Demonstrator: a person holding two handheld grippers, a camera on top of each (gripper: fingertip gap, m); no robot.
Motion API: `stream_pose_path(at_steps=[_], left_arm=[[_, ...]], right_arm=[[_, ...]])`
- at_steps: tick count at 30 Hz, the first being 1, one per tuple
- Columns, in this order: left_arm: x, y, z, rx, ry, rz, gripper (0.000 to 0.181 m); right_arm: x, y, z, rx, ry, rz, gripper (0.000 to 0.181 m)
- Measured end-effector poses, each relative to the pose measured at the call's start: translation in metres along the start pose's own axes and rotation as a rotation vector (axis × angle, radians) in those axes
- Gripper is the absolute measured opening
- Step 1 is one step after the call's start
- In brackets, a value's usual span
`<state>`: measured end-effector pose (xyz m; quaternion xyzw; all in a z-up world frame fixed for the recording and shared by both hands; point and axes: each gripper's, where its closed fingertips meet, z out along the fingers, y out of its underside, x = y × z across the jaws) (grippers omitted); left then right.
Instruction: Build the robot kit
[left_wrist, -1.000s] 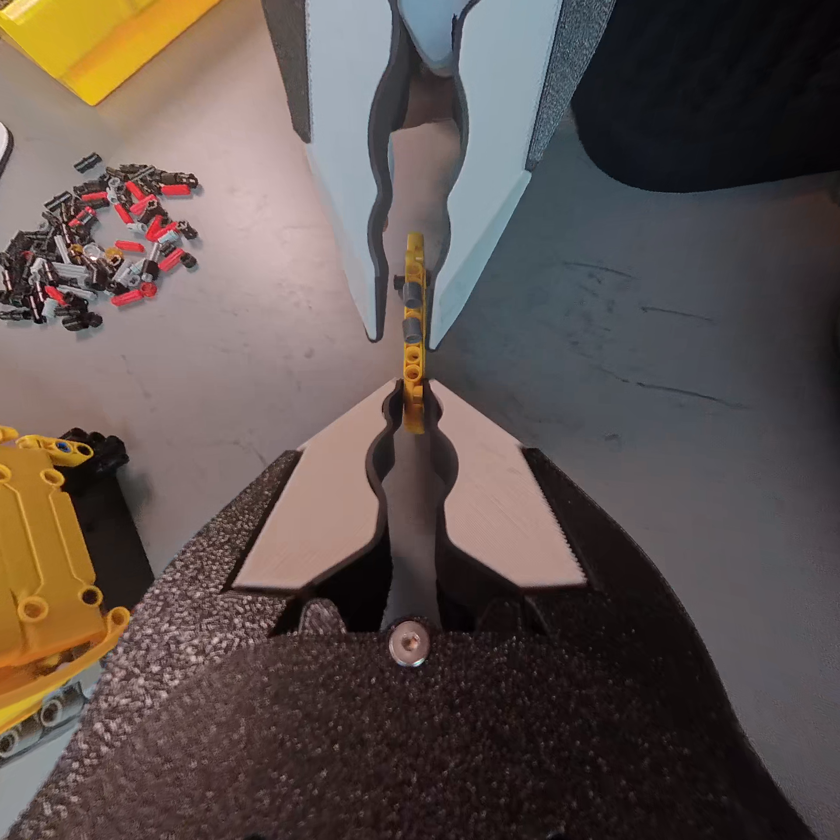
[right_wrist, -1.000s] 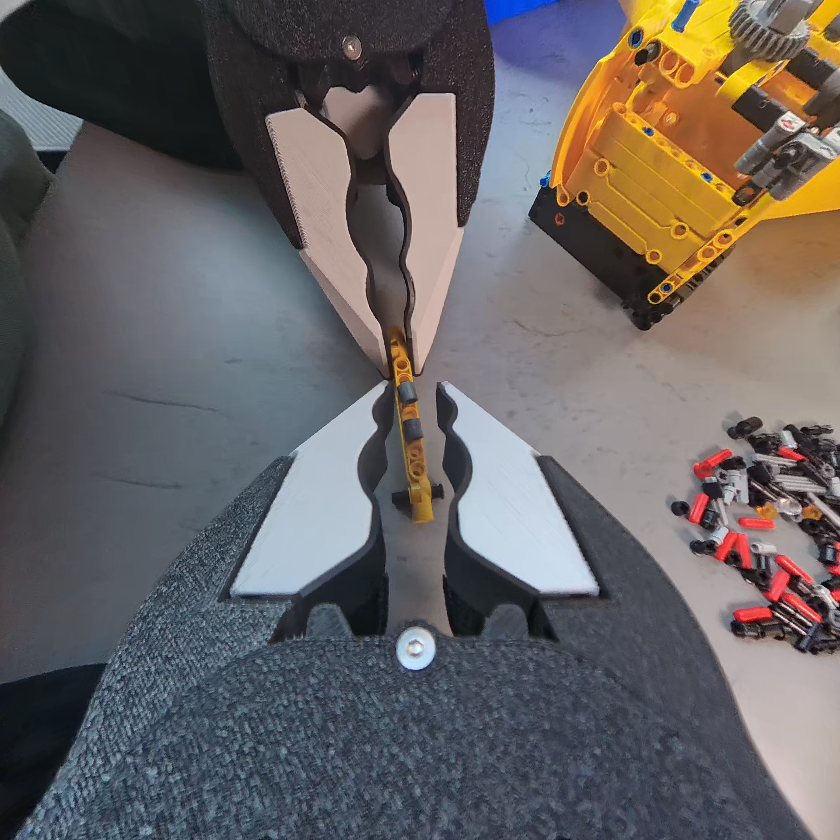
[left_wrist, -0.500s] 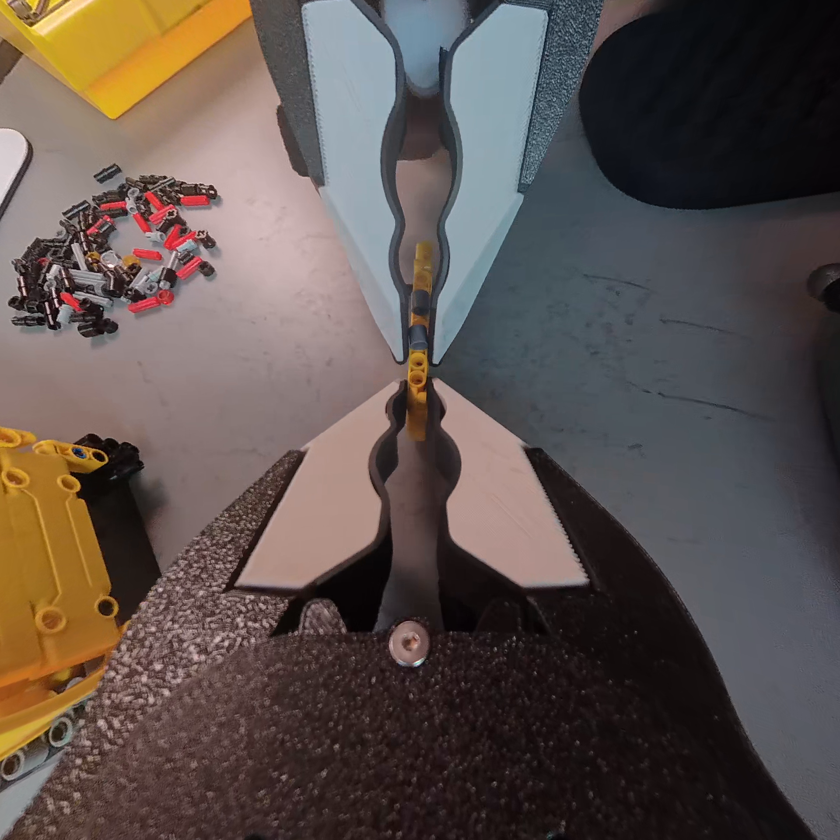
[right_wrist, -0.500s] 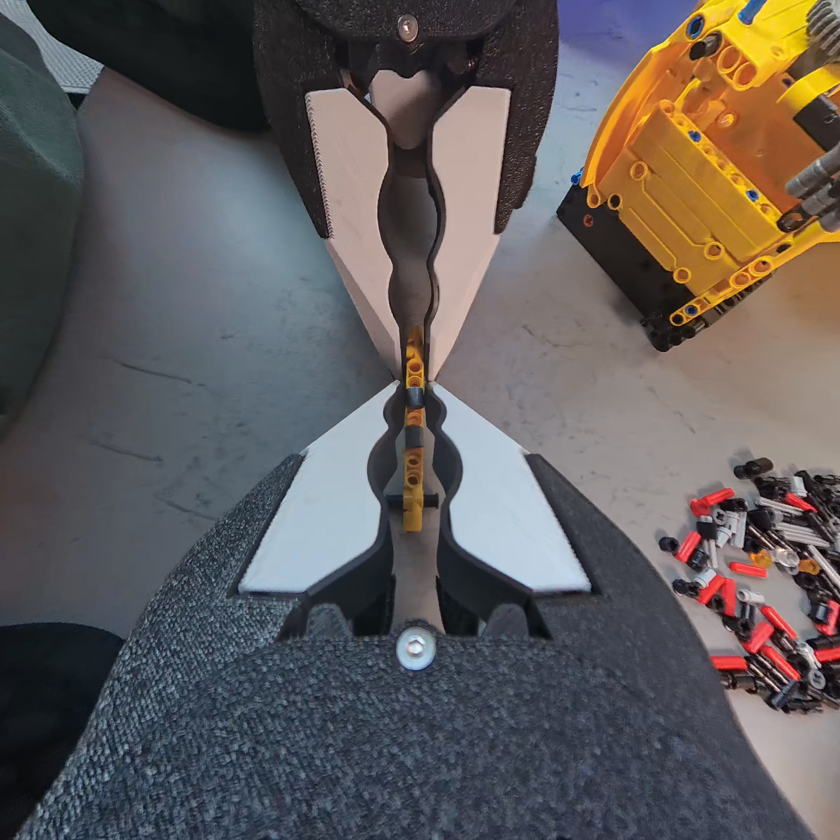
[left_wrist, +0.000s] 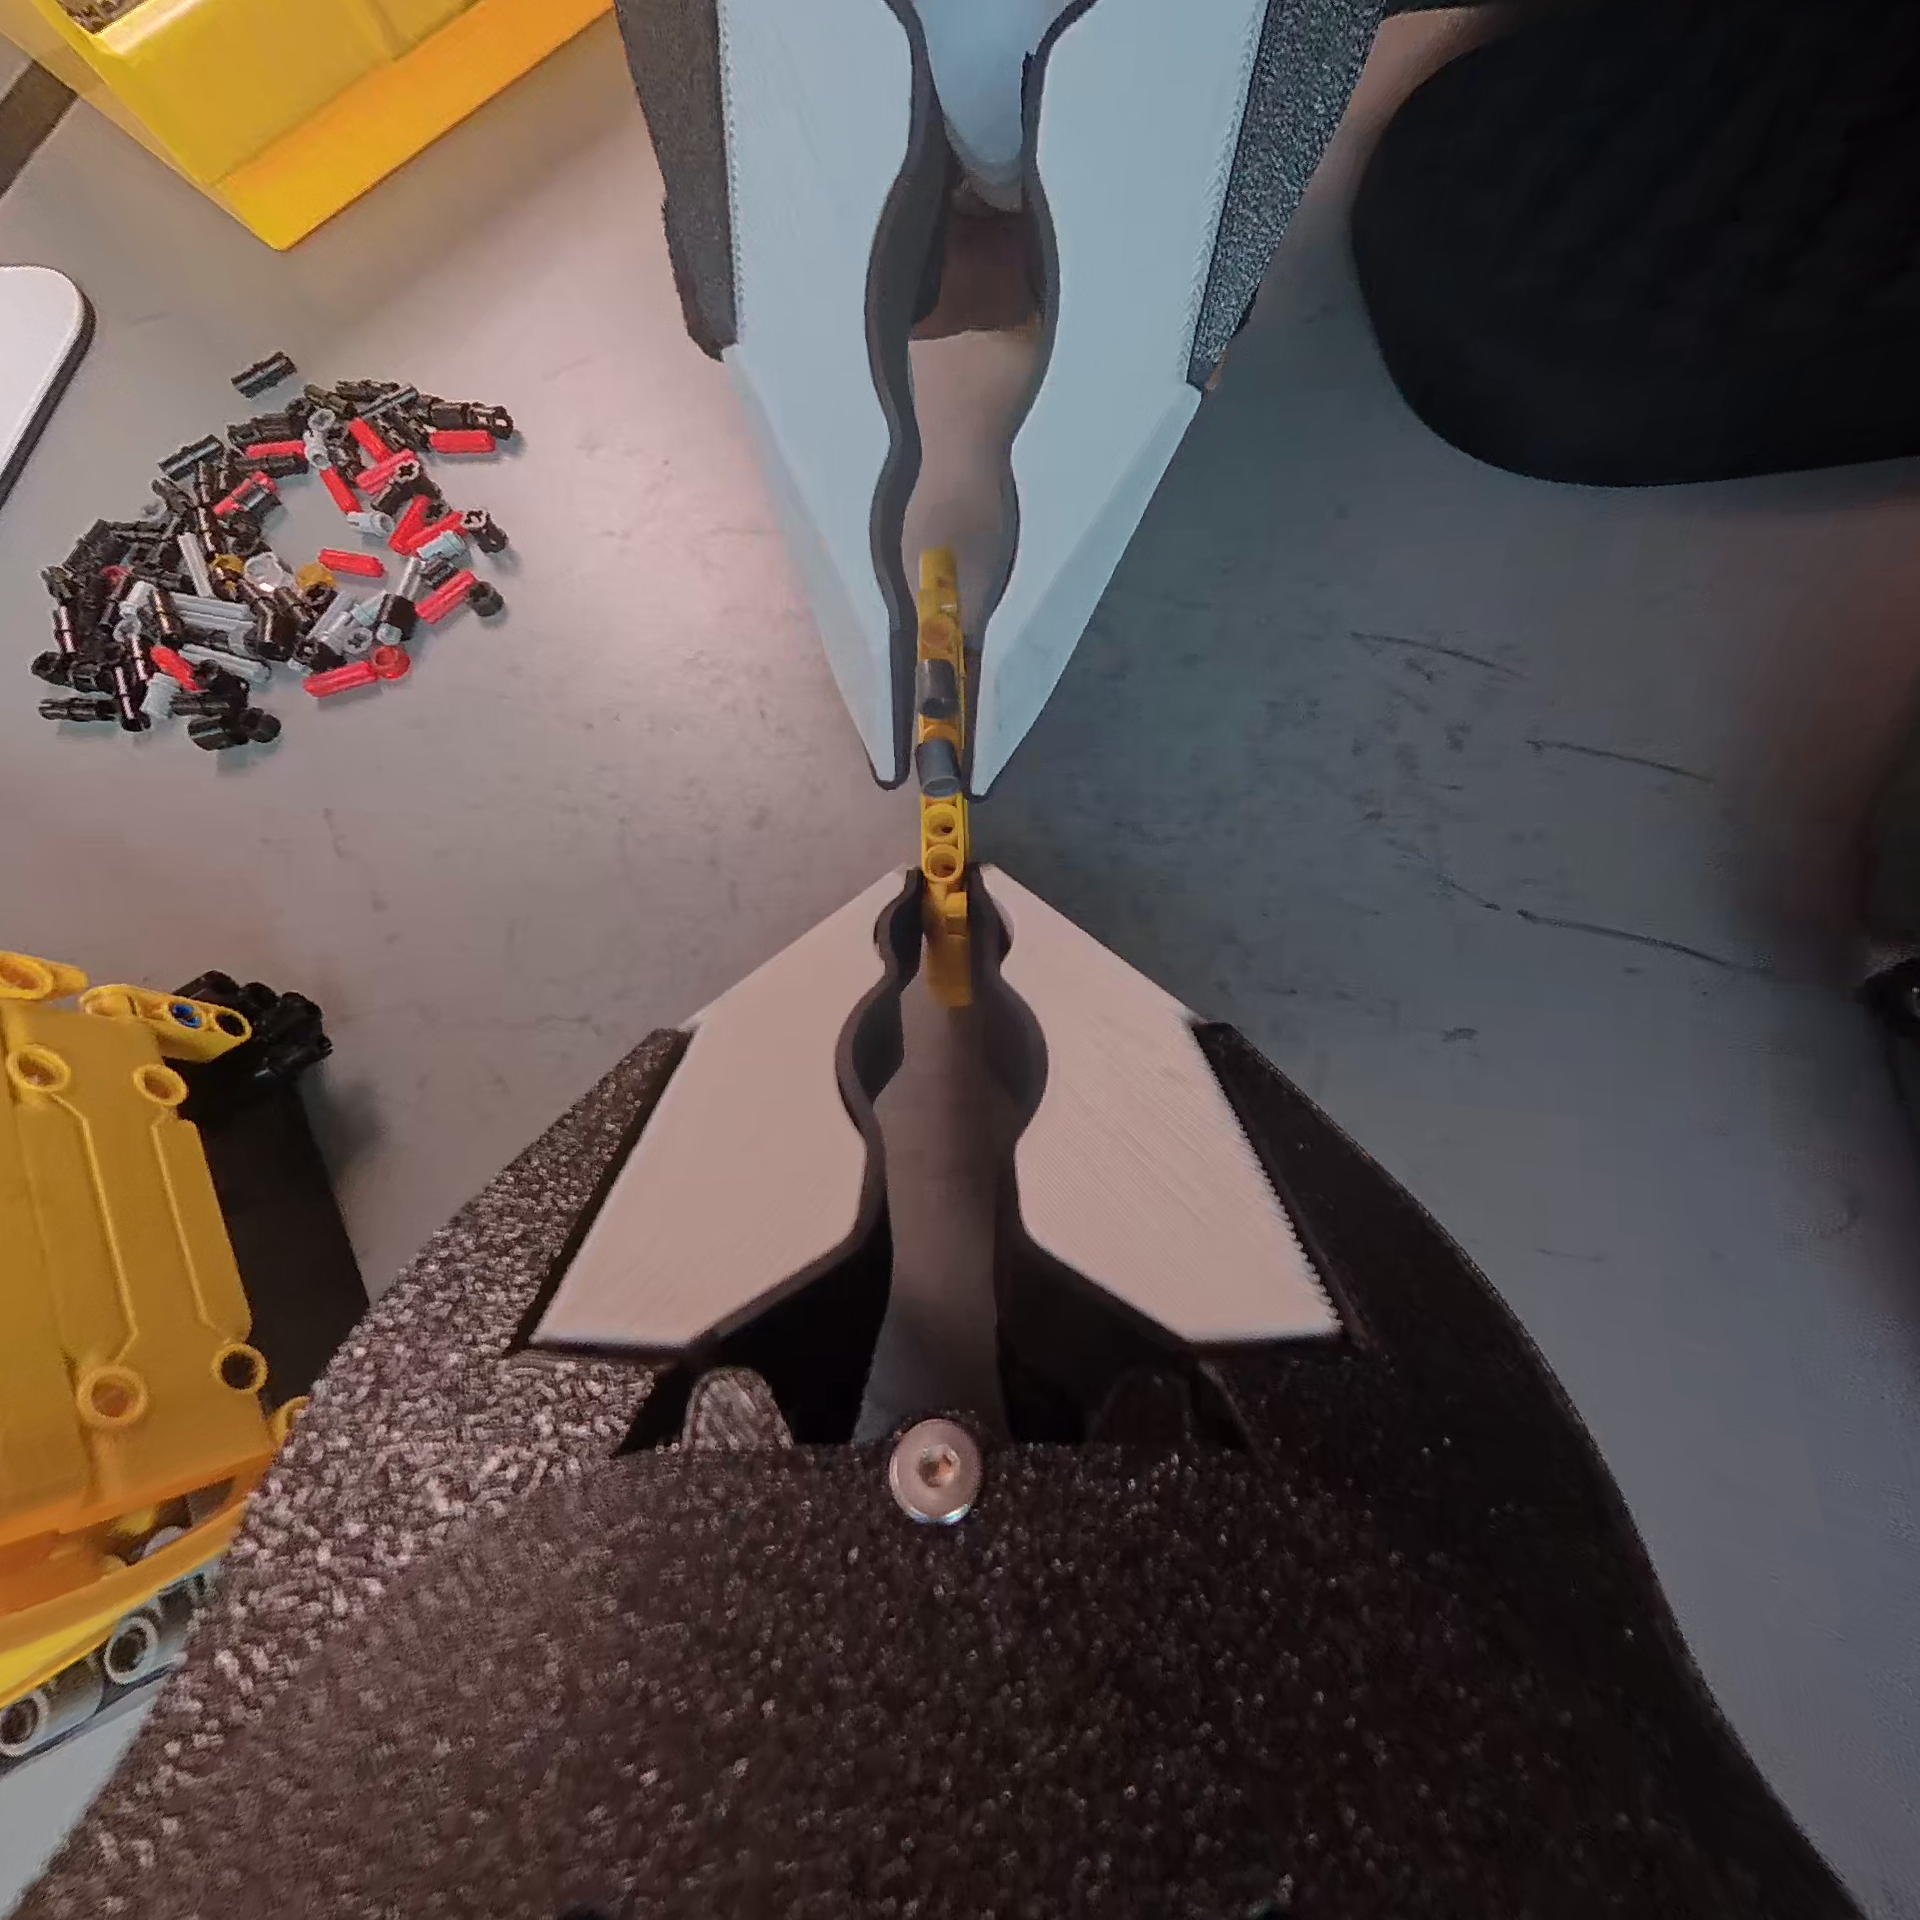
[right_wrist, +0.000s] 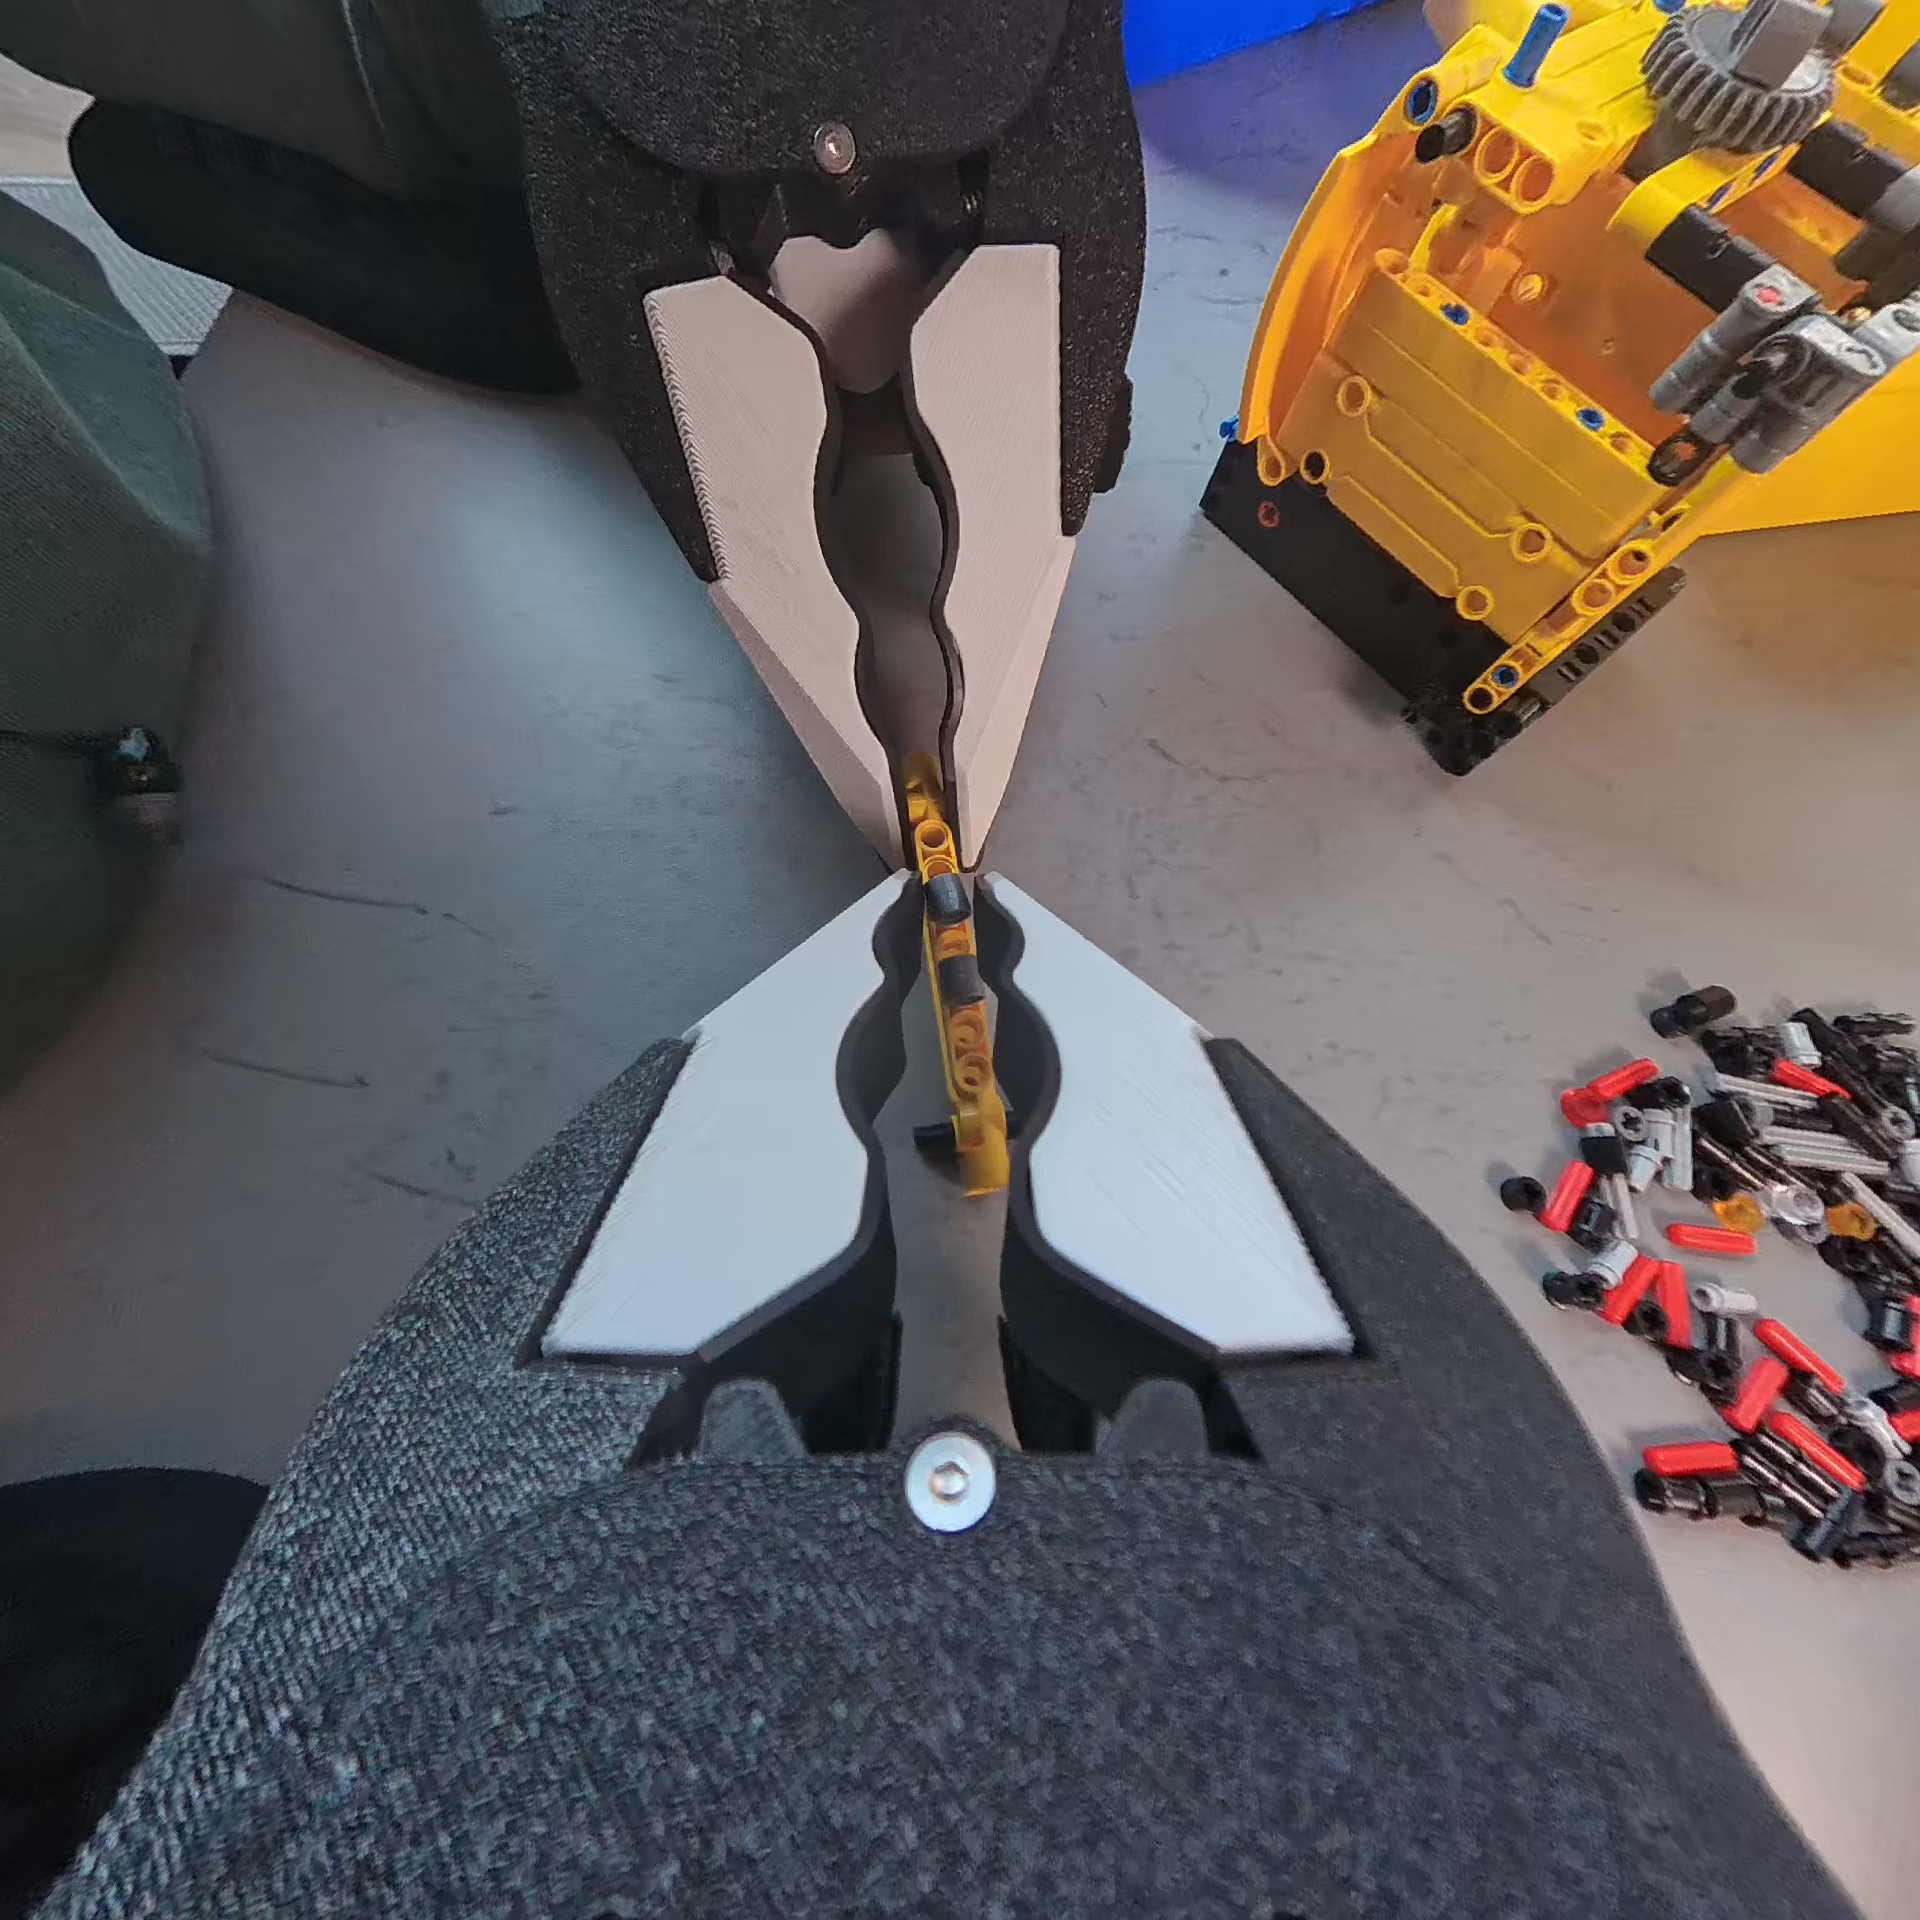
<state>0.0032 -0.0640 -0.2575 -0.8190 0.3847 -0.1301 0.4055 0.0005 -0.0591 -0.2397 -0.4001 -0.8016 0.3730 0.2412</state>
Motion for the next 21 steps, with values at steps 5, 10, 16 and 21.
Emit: stream_pose_path(at_steps=[5, 10, 16, 21], left_arm=[[0.0002, 0.0001, -0.0003, 0.001, 0.01, -0.011, 0.007], [0.0004, 0.0002, -0.0003, 0.001, 0.012, -0.013, 0.007], [-0.0011, 0.0009, -0.001, -0.002, 0.019, -0.055, 0.007], [-0.001, 0.0014, -0.0016, -0.002, 0.018, -0.069, 0.007]], right_arm=[[-0.001, -0.0011, 0.0017, -0.005, -0.01, 0.001, 0.013], [-0.0023, 0.0016, 0.0005, -0.022, -0.019, -0.01, 0.009], [0.0005, 0.0011, 0.0025, -0.027, 0.017, -0.003, 0.007], [0.0003, 0.0009, 0.0029, -0.014, 0.048, 0.033, 0.007]])
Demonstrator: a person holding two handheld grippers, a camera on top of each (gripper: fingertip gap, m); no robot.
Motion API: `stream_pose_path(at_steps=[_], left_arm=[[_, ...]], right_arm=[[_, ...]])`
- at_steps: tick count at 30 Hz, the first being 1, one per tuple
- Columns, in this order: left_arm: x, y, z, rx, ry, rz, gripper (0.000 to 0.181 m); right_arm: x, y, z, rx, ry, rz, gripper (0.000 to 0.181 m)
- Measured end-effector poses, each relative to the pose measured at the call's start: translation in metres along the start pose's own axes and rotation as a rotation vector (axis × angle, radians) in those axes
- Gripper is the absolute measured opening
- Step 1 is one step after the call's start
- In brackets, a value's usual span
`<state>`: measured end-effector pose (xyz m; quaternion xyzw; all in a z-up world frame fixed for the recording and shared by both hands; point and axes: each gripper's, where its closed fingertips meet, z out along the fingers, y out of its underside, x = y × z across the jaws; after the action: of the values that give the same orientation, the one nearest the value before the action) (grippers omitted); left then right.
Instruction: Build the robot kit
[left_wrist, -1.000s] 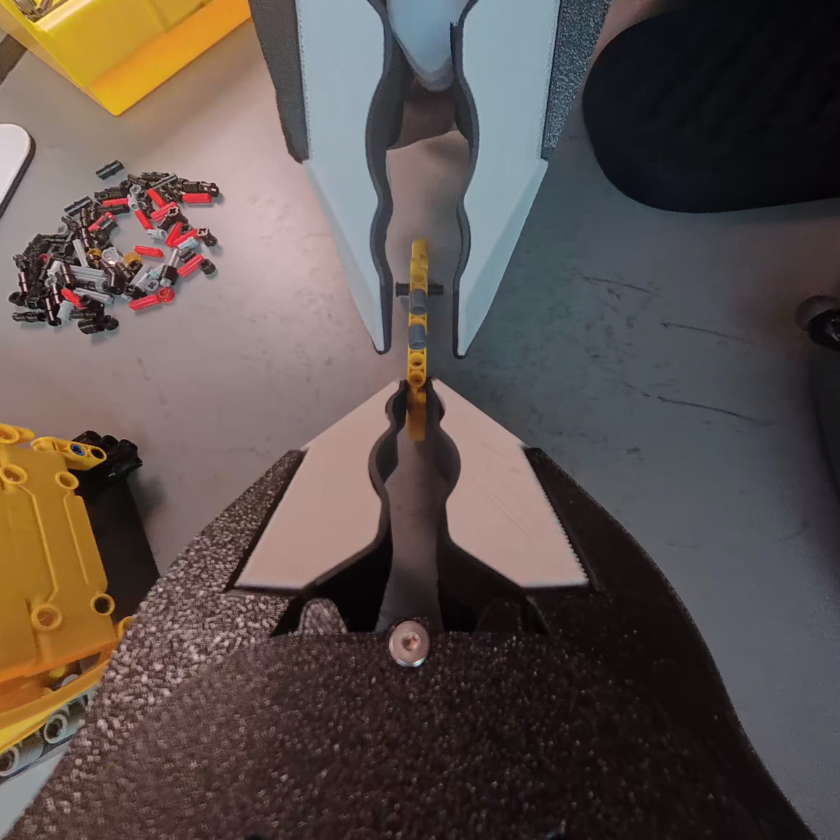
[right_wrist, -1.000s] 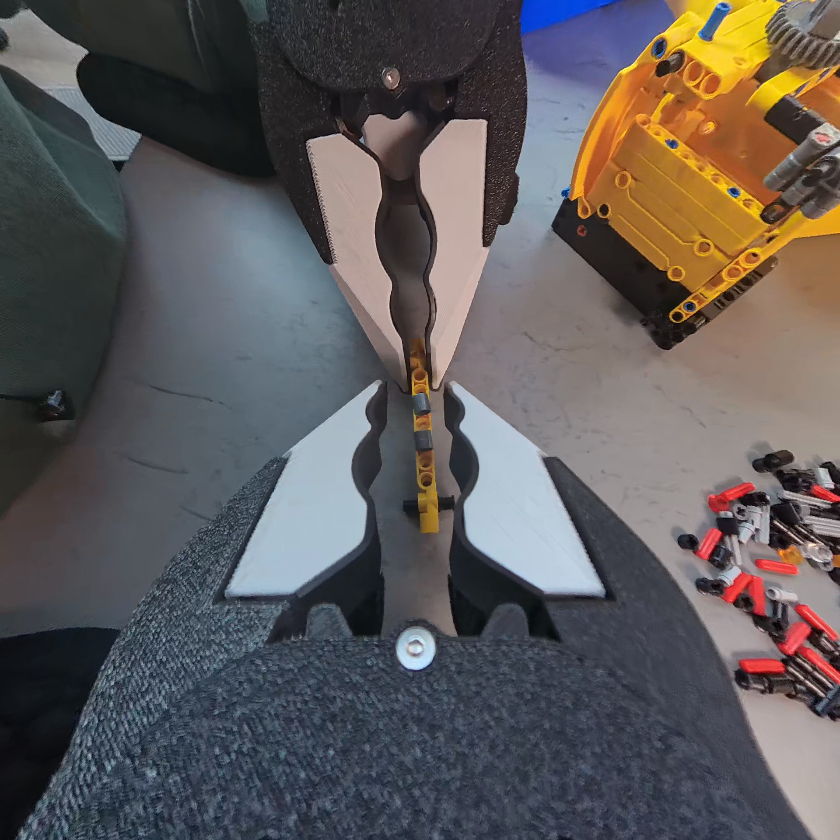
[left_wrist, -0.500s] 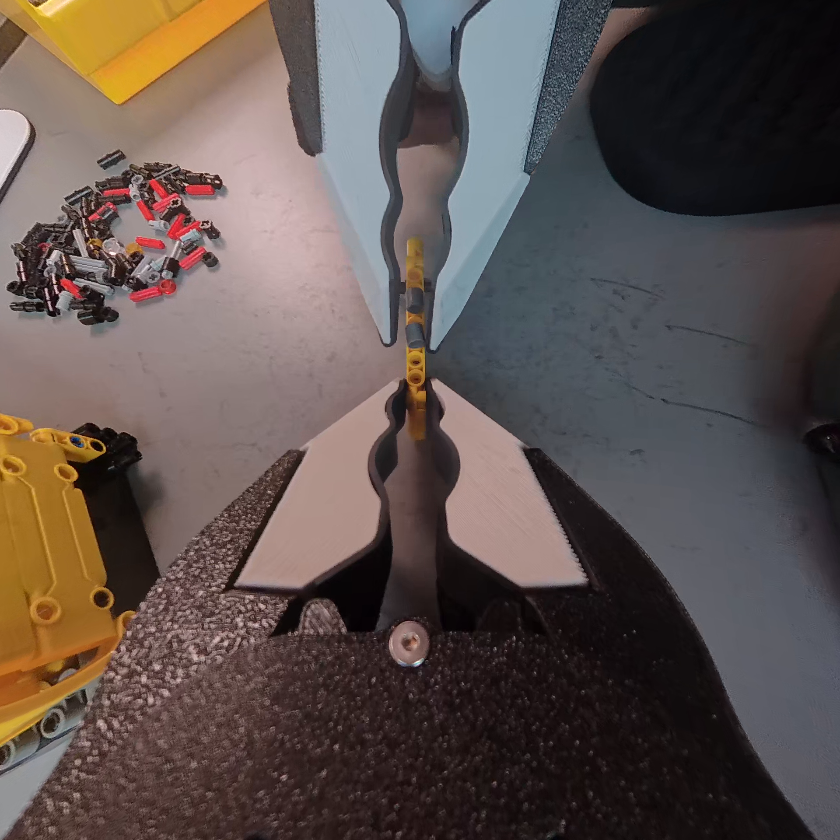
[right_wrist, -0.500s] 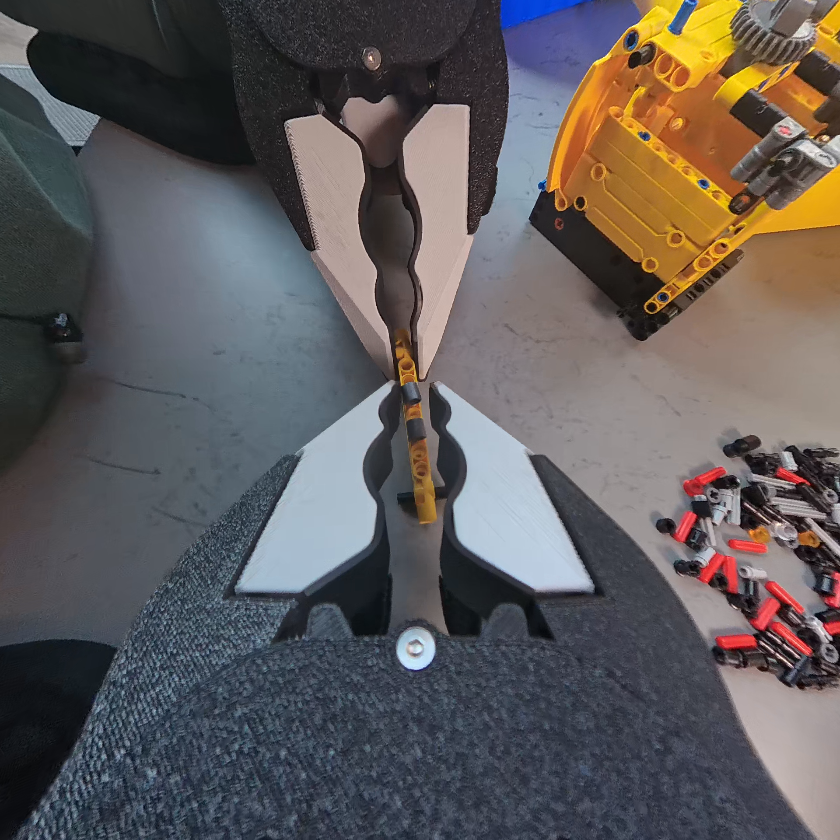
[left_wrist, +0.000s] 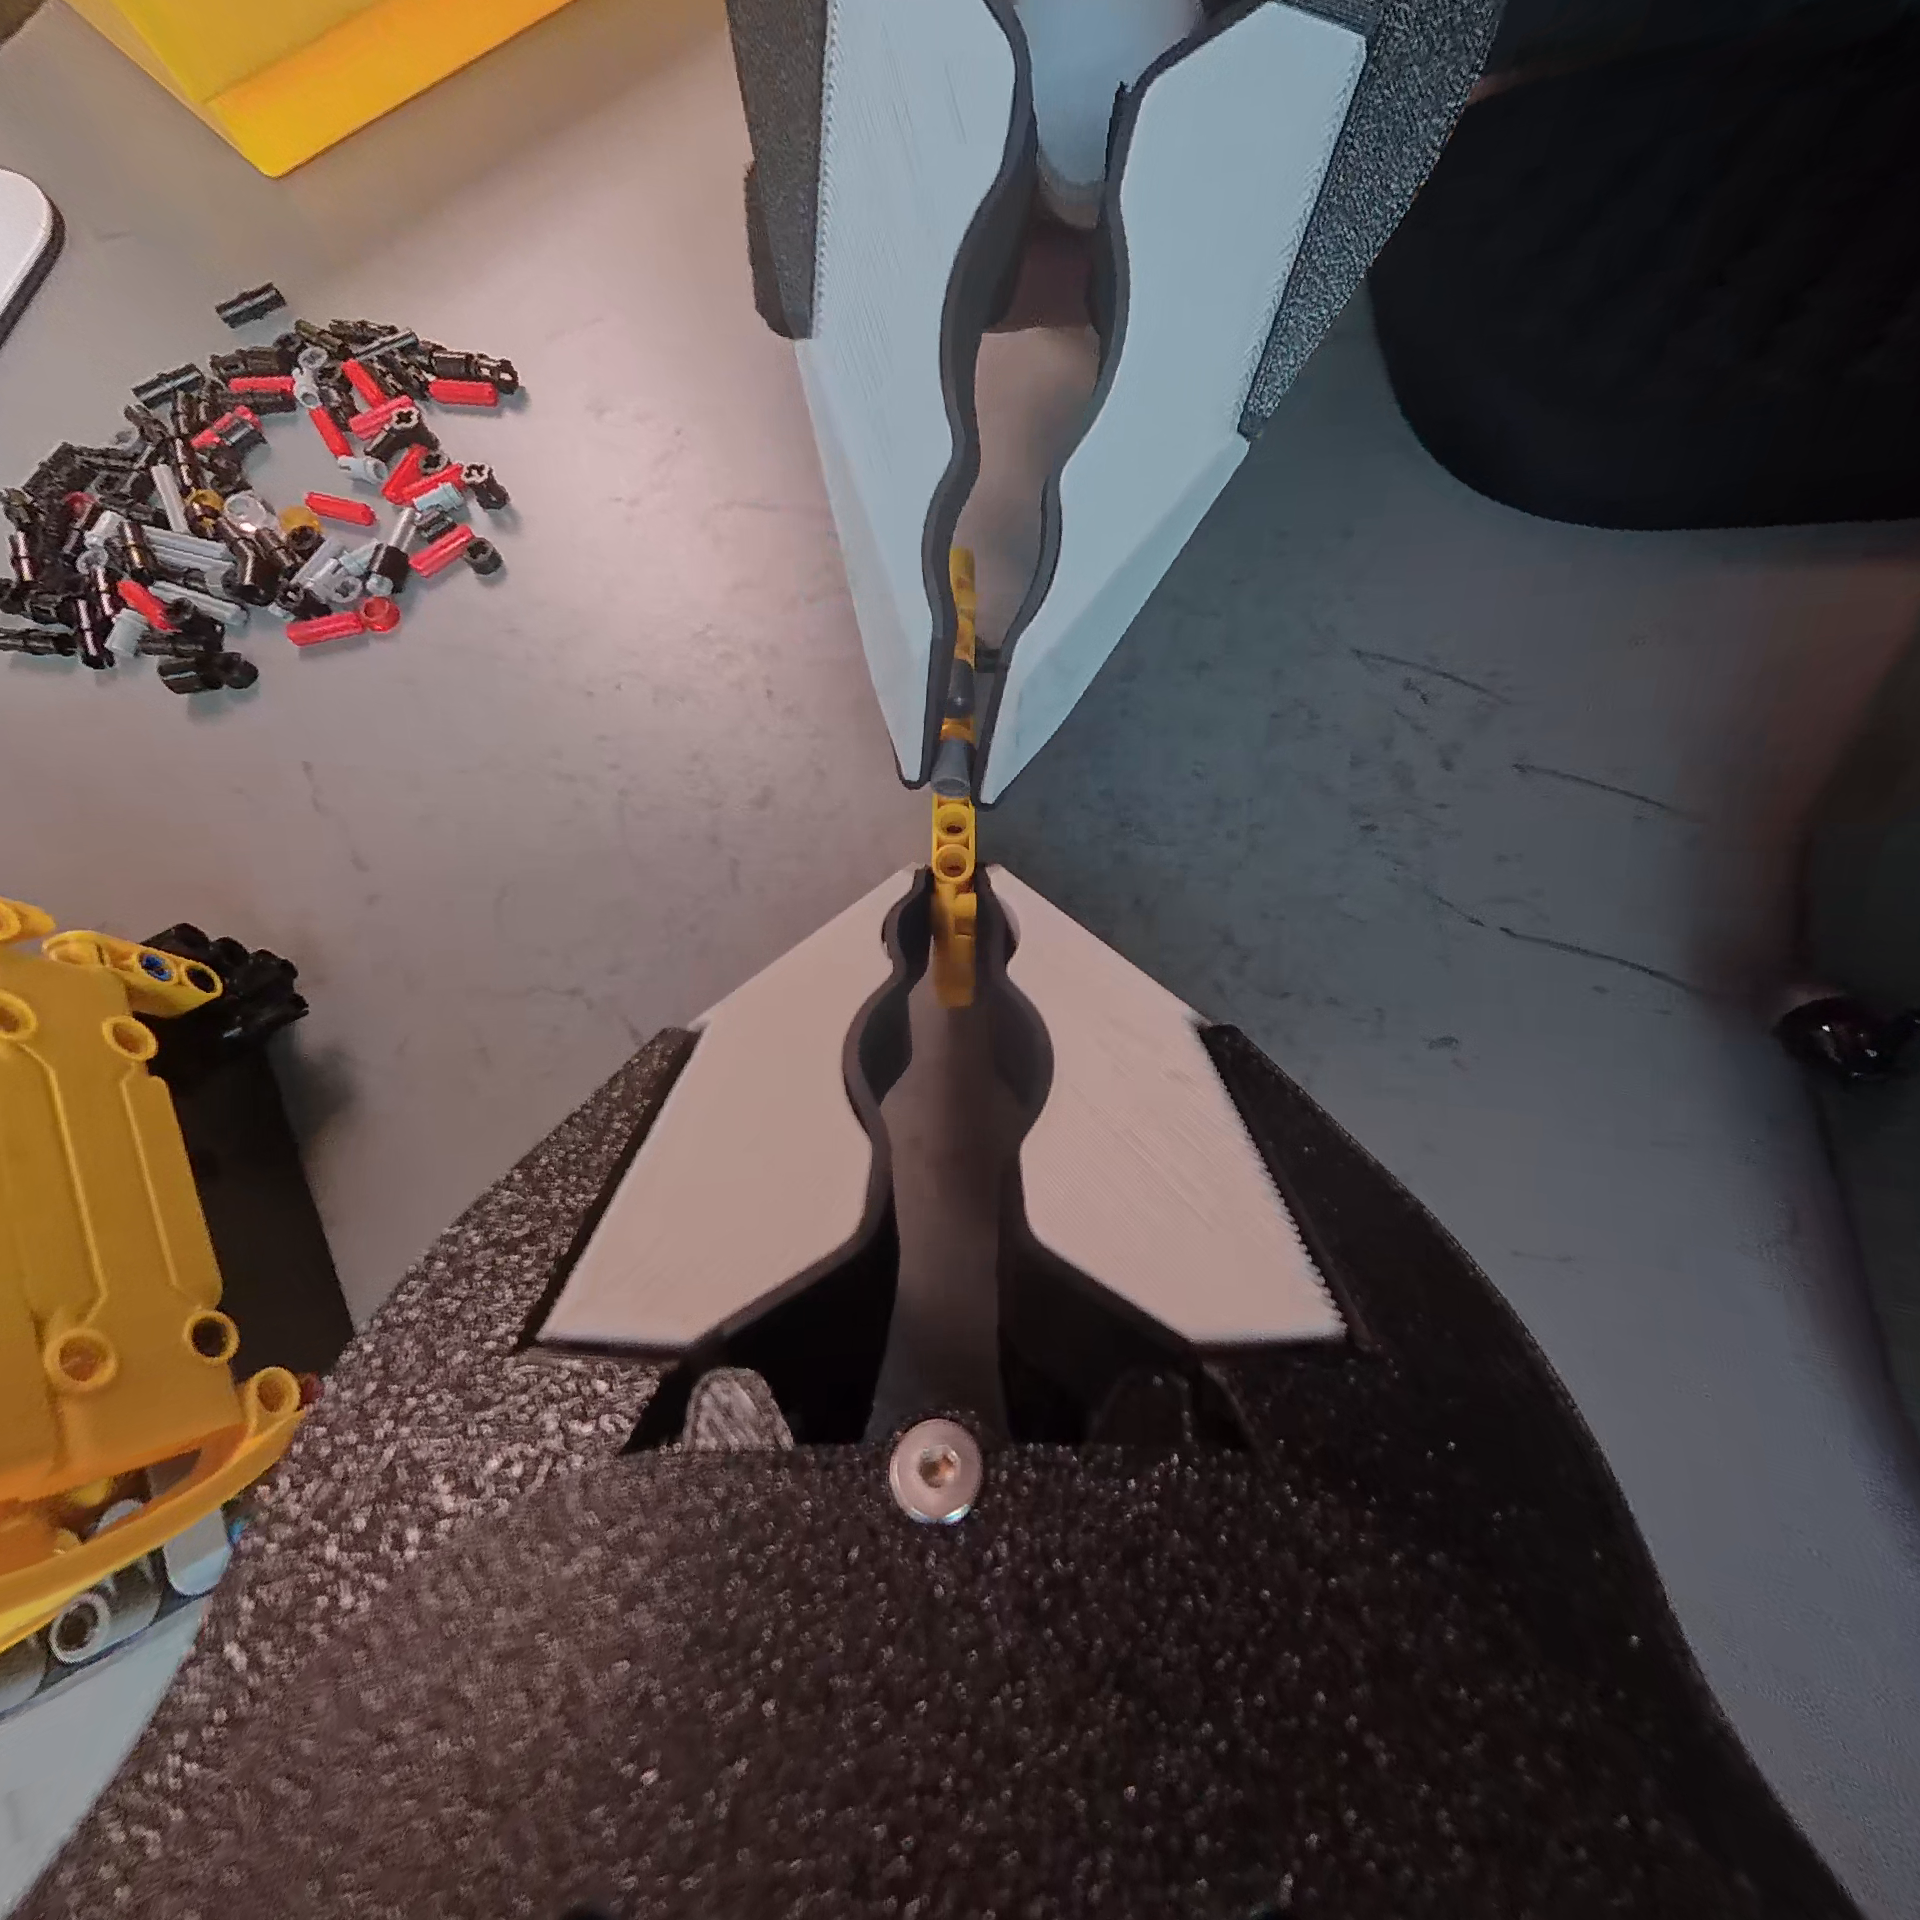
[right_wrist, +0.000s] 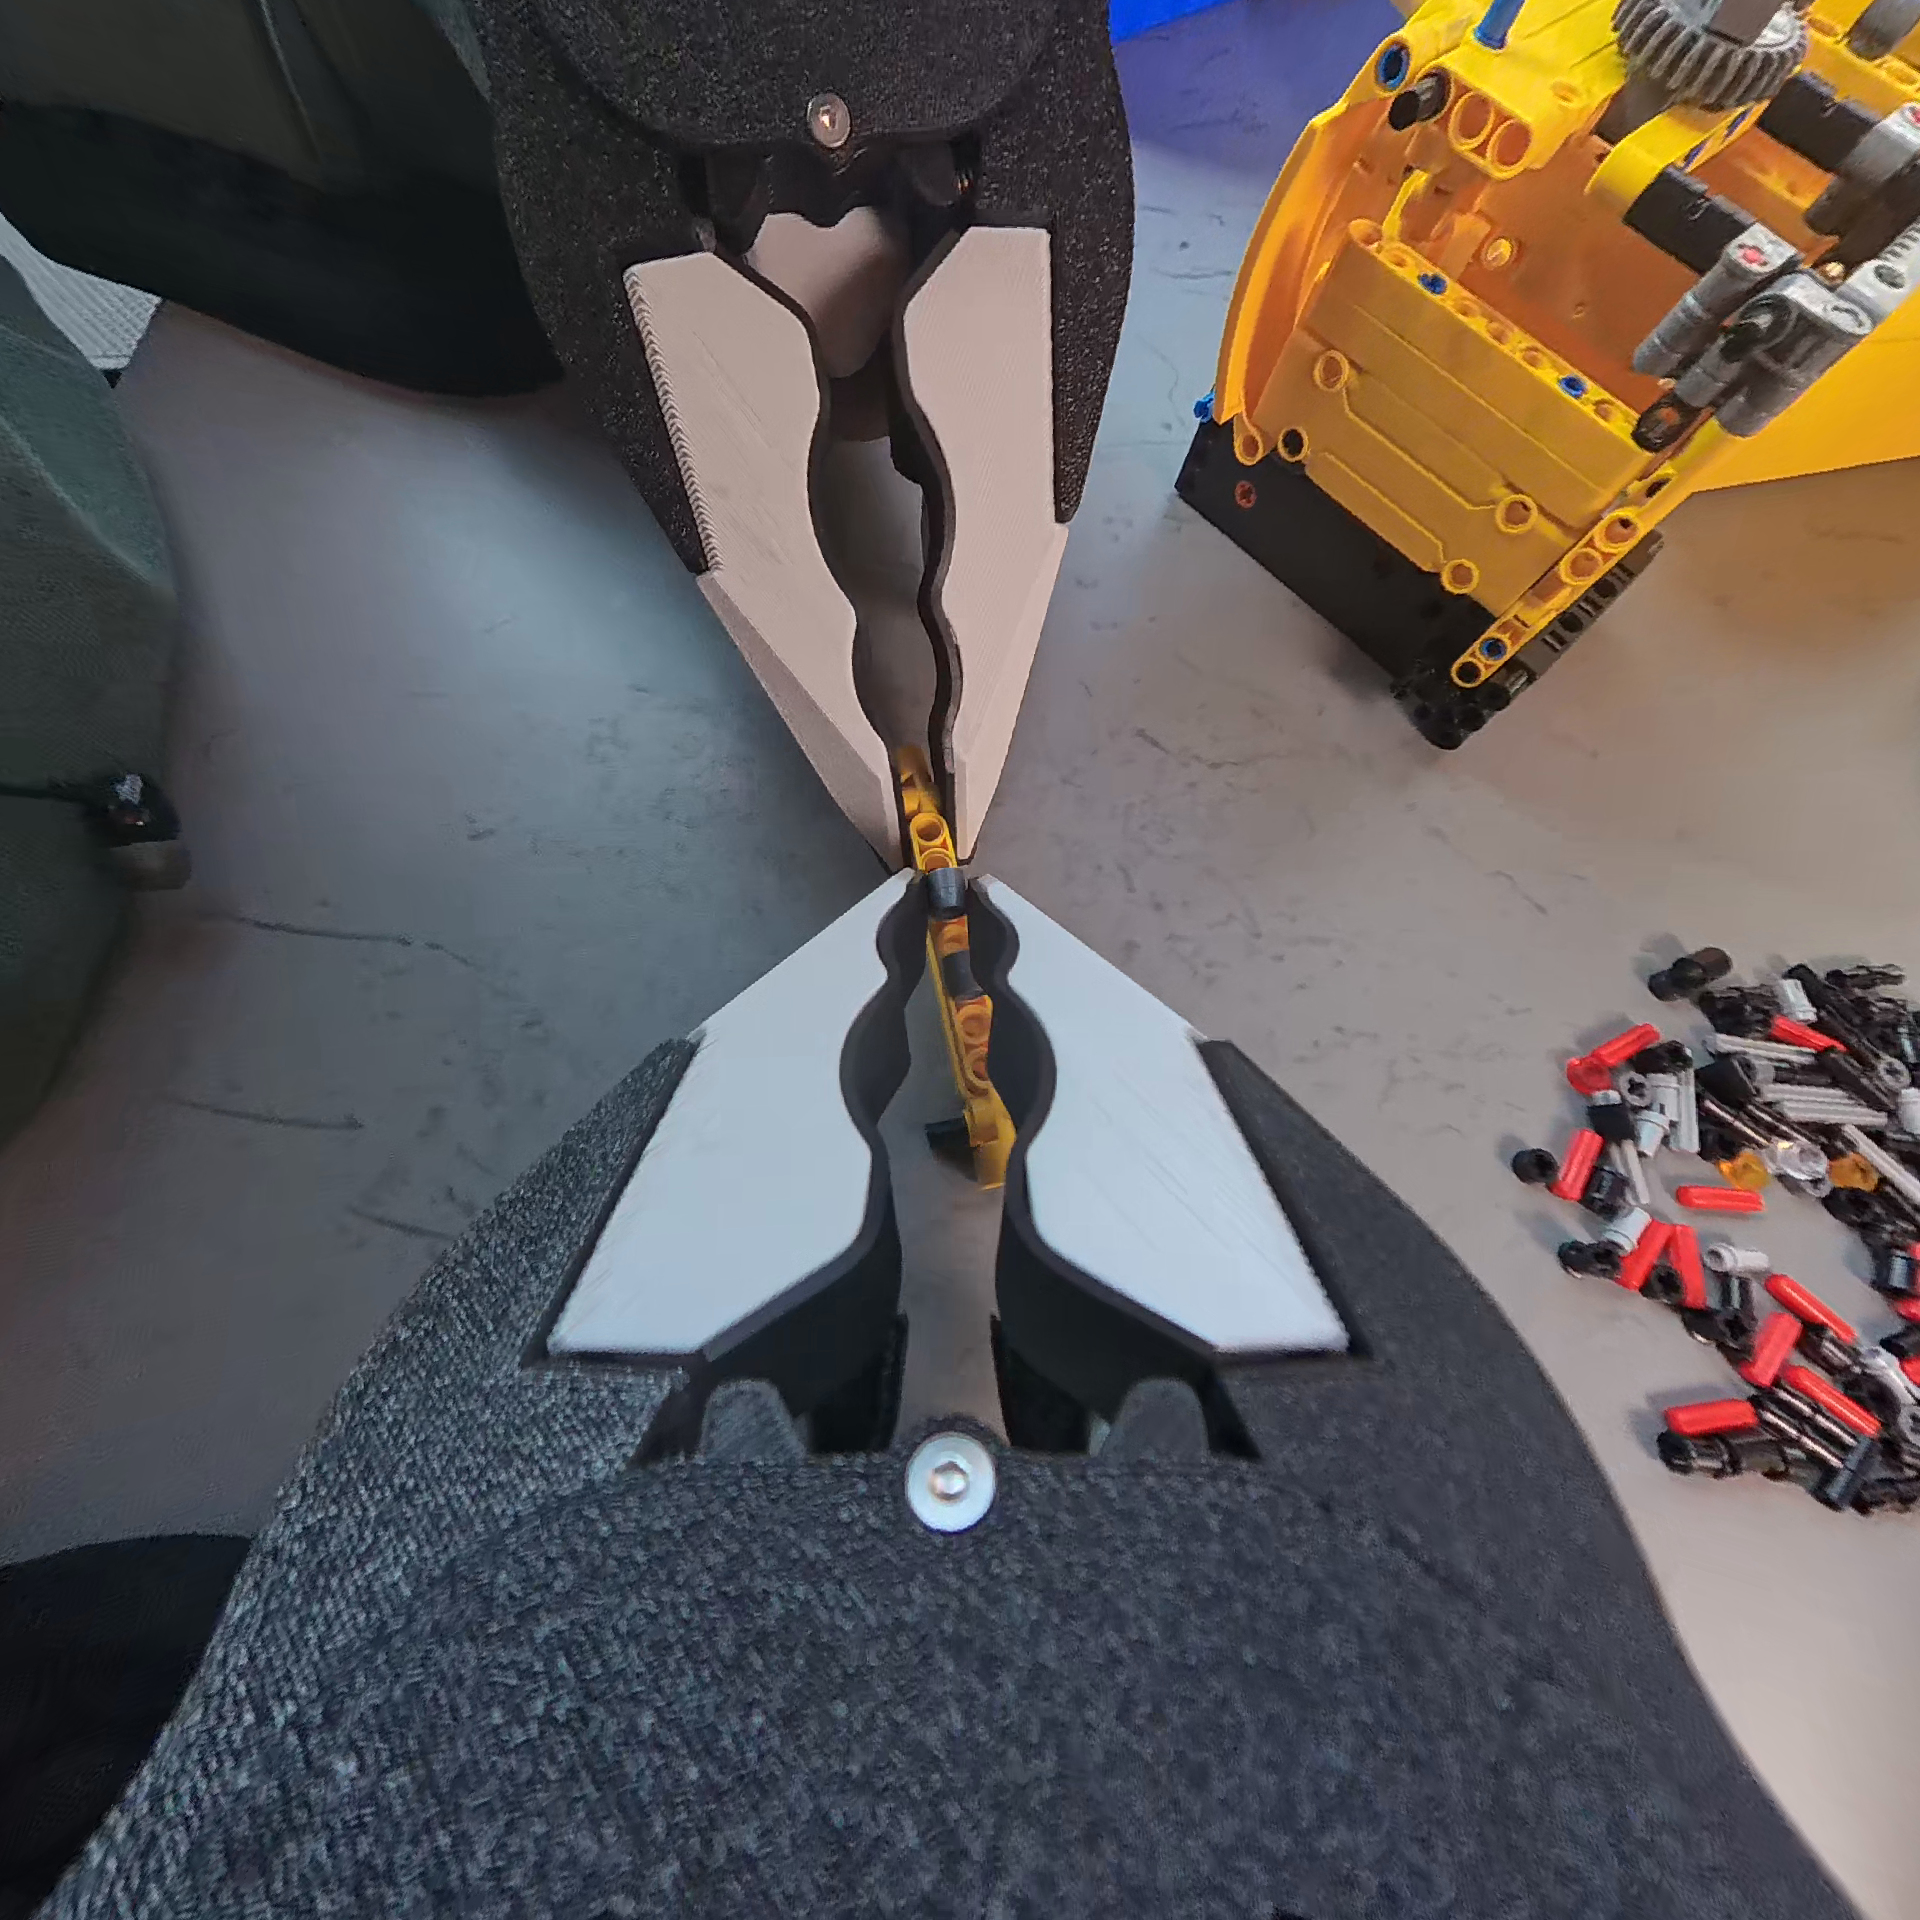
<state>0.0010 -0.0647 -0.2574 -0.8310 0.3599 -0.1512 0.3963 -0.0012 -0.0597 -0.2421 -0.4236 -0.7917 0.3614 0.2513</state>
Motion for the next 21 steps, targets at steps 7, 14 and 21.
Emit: stream_pose_path(at_steps=[7, 14, 21], left_arm=[[0.008, 0.0, -0.001, 0.002, 0.055, 0.039, 0.007], [0.011, 0.001, -0.002, 0.003, 0.084, 0.045, 0.007], [0.011, 0.001, -0.002, 0.002, 0.088, 0.041, 0.007]], right_arm=[[-0.009, 0.0, -0.002, 0.035, -0.085, -0.029, 0.007], [-0.013, -0.001, -0.001, 0.041, -0.116, -0.037, 0.006], [-0.013, -0.001, -0.001, 0.041, -0.115, -0.022, 0.007]])
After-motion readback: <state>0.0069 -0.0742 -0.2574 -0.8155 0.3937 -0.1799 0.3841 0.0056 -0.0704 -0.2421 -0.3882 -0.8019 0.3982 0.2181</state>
